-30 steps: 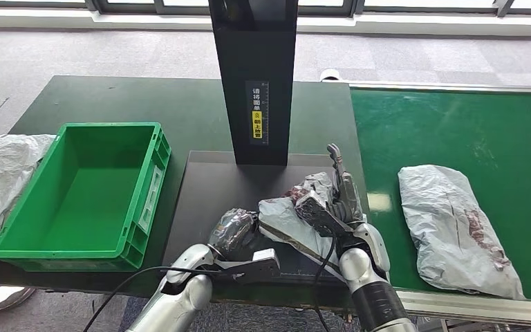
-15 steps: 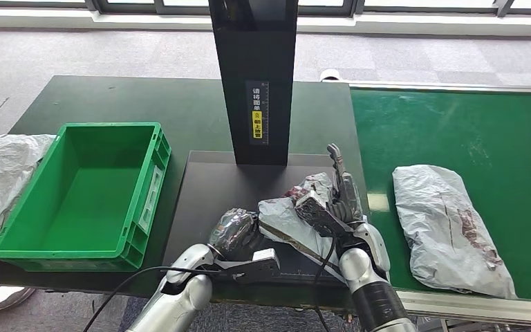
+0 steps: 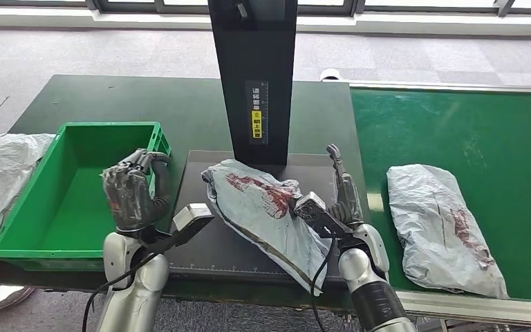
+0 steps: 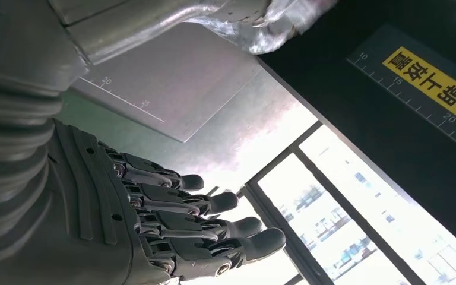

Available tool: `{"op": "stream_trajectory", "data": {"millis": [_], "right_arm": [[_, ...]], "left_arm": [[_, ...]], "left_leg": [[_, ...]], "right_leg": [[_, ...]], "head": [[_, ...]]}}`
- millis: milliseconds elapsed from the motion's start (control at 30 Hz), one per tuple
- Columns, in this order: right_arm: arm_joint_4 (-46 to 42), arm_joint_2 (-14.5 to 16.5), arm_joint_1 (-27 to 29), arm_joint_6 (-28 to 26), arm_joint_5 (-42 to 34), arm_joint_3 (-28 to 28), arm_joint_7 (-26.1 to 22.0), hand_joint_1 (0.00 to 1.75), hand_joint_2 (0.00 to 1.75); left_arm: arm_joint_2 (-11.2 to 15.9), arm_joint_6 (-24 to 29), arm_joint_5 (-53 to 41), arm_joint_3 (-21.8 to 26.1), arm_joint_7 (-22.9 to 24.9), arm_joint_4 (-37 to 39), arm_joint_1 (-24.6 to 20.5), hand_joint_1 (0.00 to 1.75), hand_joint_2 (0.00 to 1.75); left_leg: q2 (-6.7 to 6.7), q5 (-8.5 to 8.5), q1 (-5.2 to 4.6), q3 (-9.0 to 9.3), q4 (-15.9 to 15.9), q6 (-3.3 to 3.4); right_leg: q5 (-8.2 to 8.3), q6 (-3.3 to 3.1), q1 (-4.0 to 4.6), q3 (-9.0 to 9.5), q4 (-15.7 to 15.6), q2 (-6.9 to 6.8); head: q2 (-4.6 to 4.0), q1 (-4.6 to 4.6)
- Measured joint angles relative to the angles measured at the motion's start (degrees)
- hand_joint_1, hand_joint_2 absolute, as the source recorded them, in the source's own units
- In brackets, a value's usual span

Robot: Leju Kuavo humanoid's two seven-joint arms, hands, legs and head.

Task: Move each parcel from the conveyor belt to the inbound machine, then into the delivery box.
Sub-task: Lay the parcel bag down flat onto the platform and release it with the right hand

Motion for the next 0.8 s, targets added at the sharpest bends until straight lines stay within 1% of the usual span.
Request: {"op": "stream_trajectory", "data": {"millis": [100,267,467,800], "right_arm": [[0.73,0.03,-0.46,-0.10,-0.13,0.01,-0.26,0.00,1.75],[1.39,0.18,-0.81,-0.17,-0.14,0.01,-0.37,0.00,1.75],[1.80,0.35,-0.89,-0.19,-0.14,0.01,-0.37,0.00,1.75],[2.08,0.50,-0.99,-0.19,-0.14,0.01,-0.37,0.00,1.75]], "left_arm": [[-0.04,-0.19,-1.00,3.62,0.01,-6.54,0.44,1.75,1.75],[-0.04,-0.29,-1.26,6.33,0.03,-11.72,0.92,1.75,1.75],[-0.04,-0.31,-1.28,7.45,0.03,-13.90,1.18,1.75,1.75],[-0.04,-0.36,-1.30,8.12,0.03,-14.71,1.32,1.75,1.75]], "left_leg": [[0.00,0.01,0.01,0.00,-0.01,-0.01],[-0.02,0.02,0.01,0.00,0.00,0.00],[-0.03,0.02,0.00,0.00,0.00,0.00],[-0.03,0.02,-0.01,0.00,0.00,0.00]], "right_leg": [[0.00,0.00,0.02,0.01,0.00,-0.01],[0.00,0.00,-0.03,0.03,0.00,-0.01],[0.01,0.01,-0.08,0.03,0.00,-0.01],[0.00,0.00,-0.06,0.03,0.00,-0.01]], "head": [[-0.01,0.01],[0.00,0.02],[0.00,0.02],[-0.01,0.02]]}}
